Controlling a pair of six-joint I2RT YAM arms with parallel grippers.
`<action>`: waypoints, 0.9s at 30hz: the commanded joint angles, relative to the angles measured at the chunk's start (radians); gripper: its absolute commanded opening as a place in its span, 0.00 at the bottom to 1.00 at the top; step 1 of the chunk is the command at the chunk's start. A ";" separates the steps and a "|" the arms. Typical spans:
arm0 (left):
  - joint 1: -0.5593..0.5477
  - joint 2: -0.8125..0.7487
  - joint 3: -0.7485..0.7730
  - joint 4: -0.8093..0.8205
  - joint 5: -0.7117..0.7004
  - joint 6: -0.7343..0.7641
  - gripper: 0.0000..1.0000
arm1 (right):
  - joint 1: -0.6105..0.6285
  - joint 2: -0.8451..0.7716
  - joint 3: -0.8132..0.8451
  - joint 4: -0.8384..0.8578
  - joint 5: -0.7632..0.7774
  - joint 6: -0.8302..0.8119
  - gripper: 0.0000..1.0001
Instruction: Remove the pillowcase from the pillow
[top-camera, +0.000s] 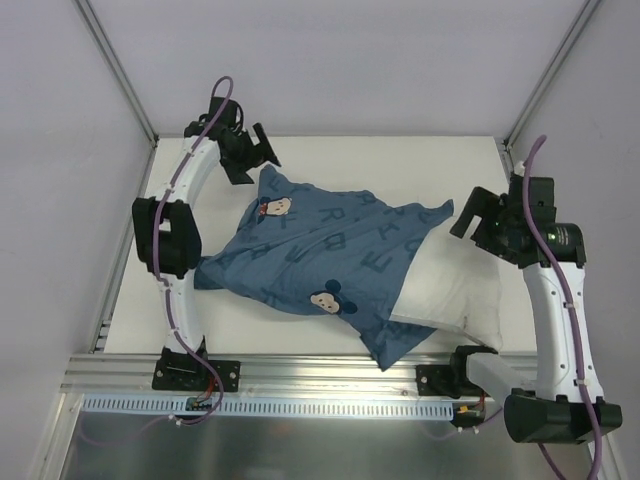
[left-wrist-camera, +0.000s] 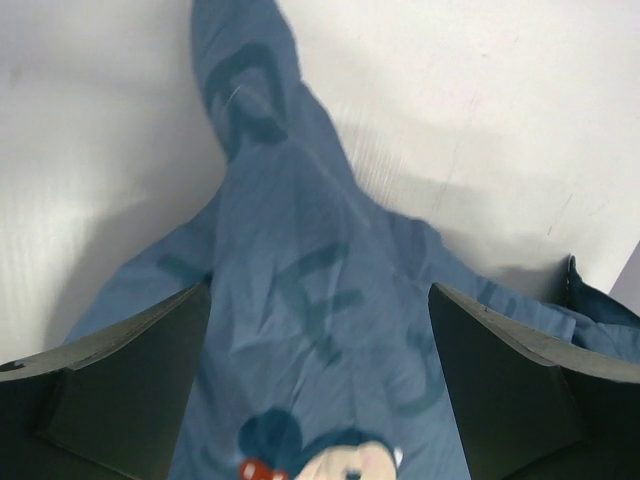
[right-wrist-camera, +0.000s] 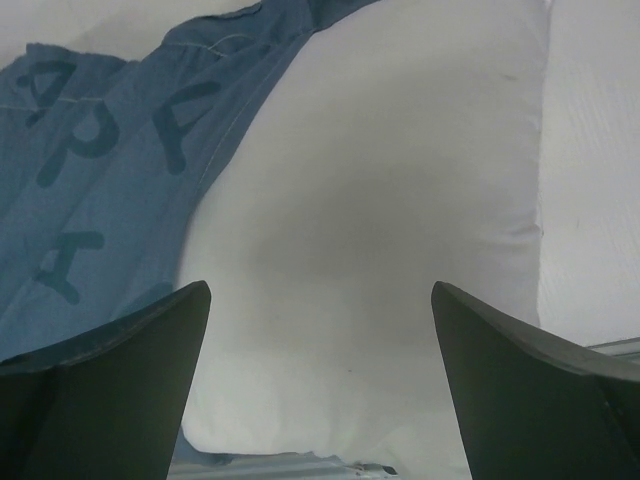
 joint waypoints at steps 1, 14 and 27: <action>-0.035 0.098 0.105 -0.084 -0.003 0.029 0.92 | 0.065 0.017 0.011 0.006 -0.052 -0.049 0.96; -0.021 0.010 -0.005 -0.093 -0.030 0.052 0.00 | 0.205 0.135 -0.183 0.150 0.089 0.035 0.50; 0.223 -0.338 -0.193 -0.076 0.074 0.047 0.00 | 0.143 -0.007 -0.128 0.187 0.180 0.083 0.01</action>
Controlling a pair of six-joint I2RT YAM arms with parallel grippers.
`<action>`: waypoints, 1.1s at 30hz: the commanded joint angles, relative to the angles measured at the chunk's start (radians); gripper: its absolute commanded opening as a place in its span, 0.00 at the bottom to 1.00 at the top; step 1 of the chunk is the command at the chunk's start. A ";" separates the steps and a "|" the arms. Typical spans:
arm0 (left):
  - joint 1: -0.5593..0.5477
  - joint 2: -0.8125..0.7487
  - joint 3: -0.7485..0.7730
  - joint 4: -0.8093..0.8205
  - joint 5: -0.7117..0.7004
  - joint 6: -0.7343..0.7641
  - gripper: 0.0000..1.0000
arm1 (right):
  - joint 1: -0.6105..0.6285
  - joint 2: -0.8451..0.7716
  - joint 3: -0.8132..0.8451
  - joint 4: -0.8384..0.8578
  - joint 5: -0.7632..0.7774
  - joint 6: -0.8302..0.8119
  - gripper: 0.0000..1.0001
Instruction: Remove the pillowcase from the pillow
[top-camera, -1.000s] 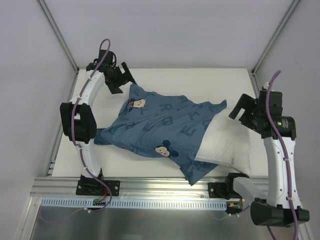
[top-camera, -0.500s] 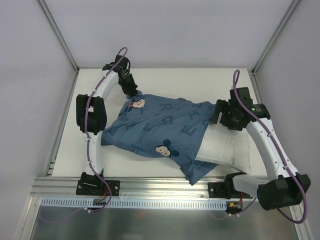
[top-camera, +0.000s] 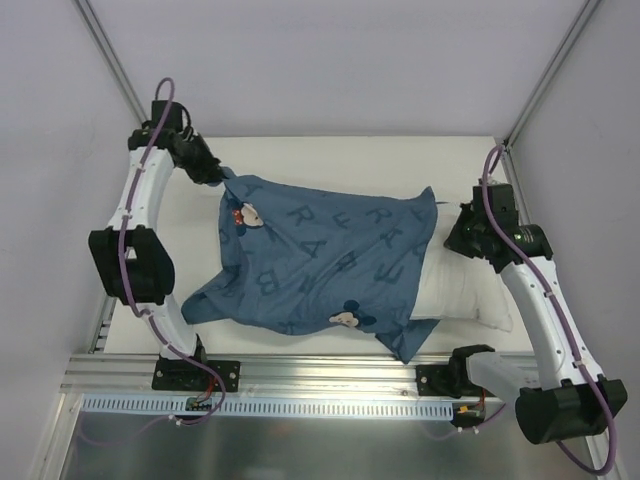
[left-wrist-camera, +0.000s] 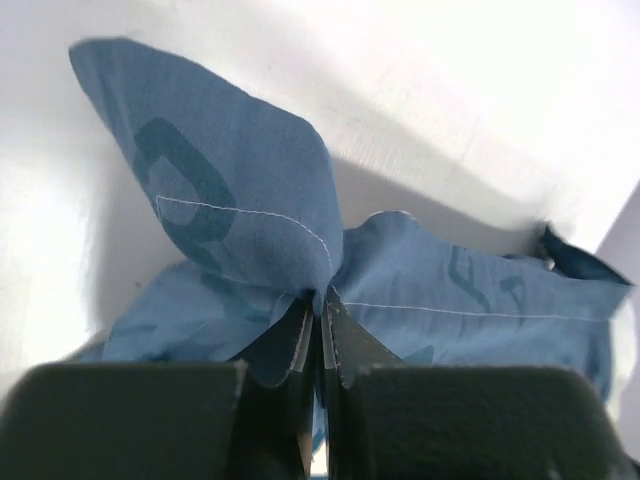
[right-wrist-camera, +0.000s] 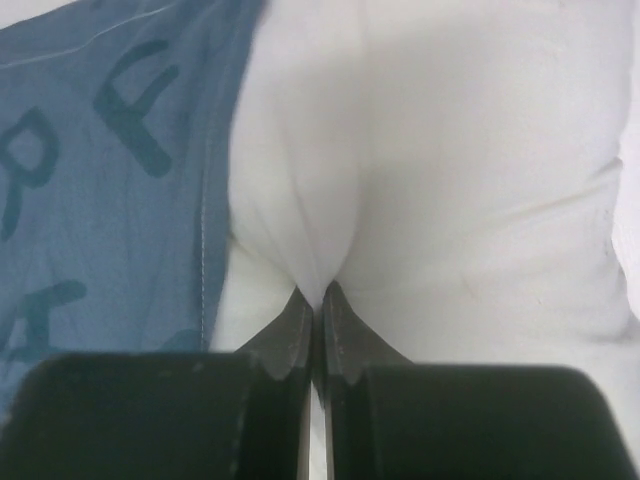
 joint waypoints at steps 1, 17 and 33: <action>0.111 -0.118 -0.023 0.020 0.033 0.019 0.00 | -0.050 -0.046 0.074 -0.011 0.129 0.016 0.01; 0.485 -0.314 -0.137 0.043 0.101 -0.091 0.00 | -0.407 -0.210 -0.001 -0.048 -0.031 -0.008 0.01; 0.236 -0.383 -0.118 -0.009 -0.023 0.124 0.69 | -0.407 -0.118 0.063 -0.044 -0.233 -0.068 0.40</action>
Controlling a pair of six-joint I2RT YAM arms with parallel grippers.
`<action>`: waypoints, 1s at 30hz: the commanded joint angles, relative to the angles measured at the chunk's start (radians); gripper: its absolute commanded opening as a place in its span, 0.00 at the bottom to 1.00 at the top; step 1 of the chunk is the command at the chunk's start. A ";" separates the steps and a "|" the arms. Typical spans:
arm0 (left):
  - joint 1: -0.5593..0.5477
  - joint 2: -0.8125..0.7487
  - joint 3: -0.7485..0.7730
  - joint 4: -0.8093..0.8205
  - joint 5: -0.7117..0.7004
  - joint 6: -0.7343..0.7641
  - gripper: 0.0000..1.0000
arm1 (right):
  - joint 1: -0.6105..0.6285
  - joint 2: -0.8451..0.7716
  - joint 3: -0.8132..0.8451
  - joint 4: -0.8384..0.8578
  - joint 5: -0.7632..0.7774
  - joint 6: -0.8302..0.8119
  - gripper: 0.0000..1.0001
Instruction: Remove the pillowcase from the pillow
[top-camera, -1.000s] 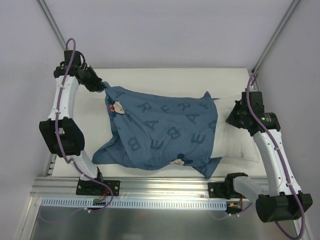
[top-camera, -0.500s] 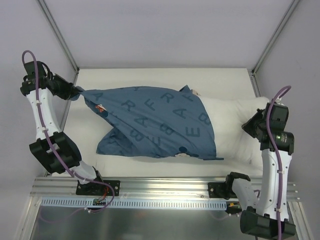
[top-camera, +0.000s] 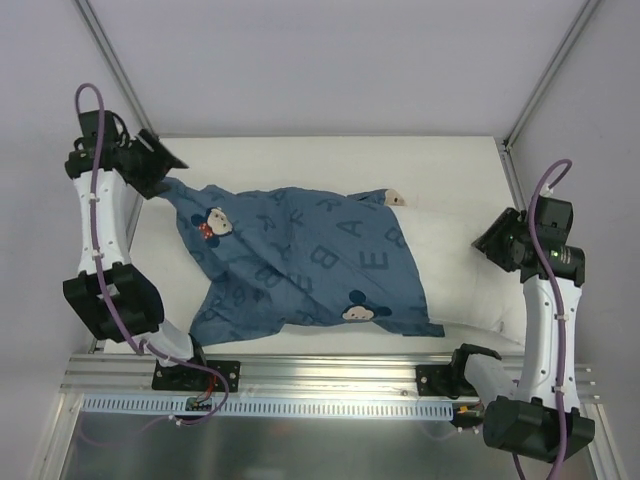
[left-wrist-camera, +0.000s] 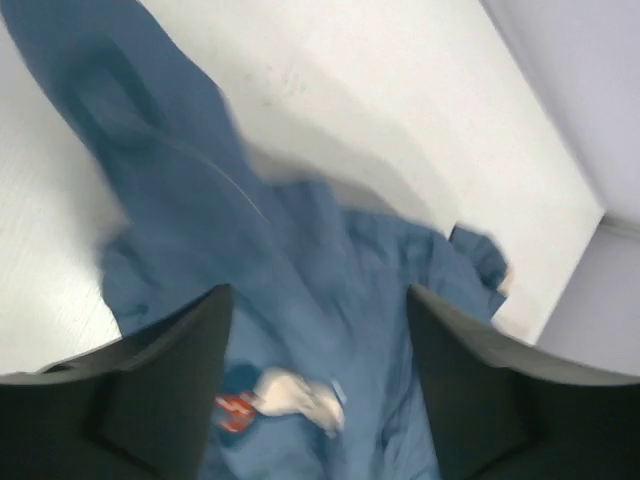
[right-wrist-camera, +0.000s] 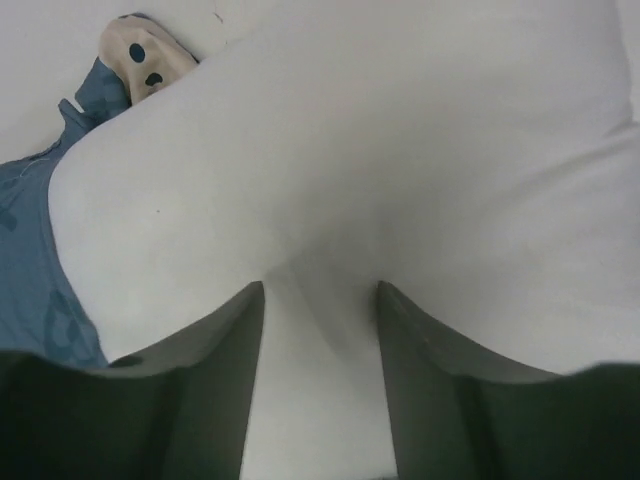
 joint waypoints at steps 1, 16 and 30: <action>-0.177 -0.150 -0.044 0.007 -0.103 0.143 0.78 | -0.001 0.005 0.099 -0.010 -0.046 -0.071 0.57; -0.867 -0.627 -0.636 -0.016 -0.112 0.125 0.91 | 0.007 -0.224 0.026 -0.330 -0.015 -0.031 0.96; -0.992 -0.465 -0.822 0.182 -0.140 0.085 0.52 | 0.039 -0.281 -0.325 0.054 -0.161 0.309 0.98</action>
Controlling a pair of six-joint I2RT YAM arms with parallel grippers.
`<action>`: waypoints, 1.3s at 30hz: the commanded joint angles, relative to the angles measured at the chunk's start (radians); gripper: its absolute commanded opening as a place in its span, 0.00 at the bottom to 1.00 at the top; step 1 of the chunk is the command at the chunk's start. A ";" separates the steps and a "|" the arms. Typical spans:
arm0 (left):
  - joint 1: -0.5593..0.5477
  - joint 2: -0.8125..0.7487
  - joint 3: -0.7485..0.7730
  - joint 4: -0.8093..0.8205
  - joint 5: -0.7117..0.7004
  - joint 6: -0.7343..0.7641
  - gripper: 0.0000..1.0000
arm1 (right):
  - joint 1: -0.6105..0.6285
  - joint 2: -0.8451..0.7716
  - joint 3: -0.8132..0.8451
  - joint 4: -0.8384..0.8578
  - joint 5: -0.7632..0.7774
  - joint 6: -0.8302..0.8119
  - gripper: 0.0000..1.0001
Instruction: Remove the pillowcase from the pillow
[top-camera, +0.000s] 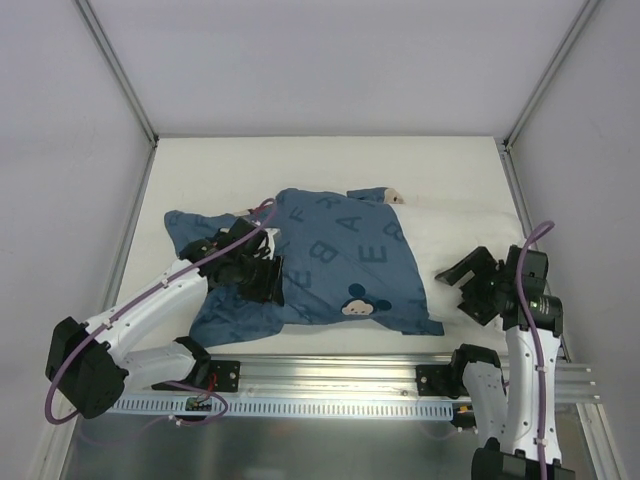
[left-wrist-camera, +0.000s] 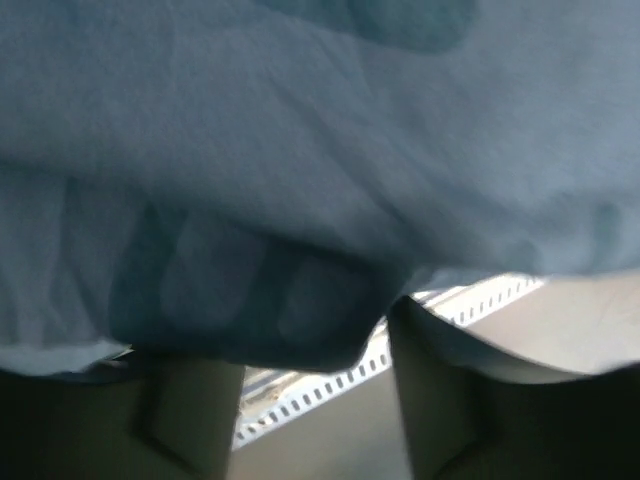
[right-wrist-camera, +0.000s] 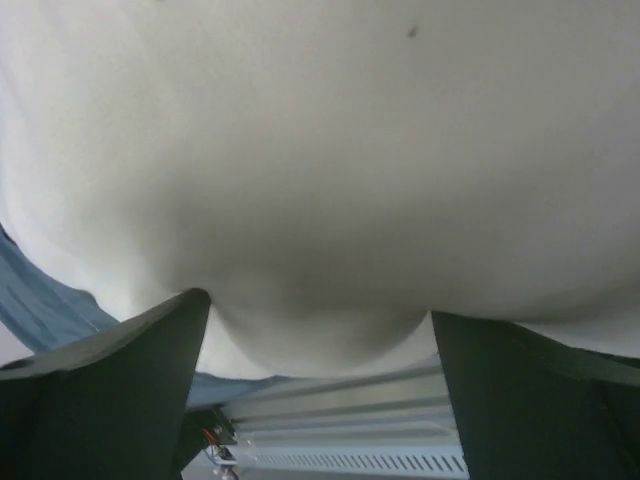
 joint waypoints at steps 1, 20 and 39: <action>-0.005 0.014 -0.024 0.109 -0.023 -0.032 0.42 | 0.014 0.044 -0.032 0.210 0.040 0.118 0.88; 0.939 -0.014 0.241 -0.051 0.079 -0.010 0.00 | -0.115 0.164 0.455 0.162 0.099 0.056 0.01; 0.904 -0.048 0.298 -0.067 -0.040 -0.010 0.83 | -0.162 -0.032 0.161 0.050 0.056 -0.136 0.82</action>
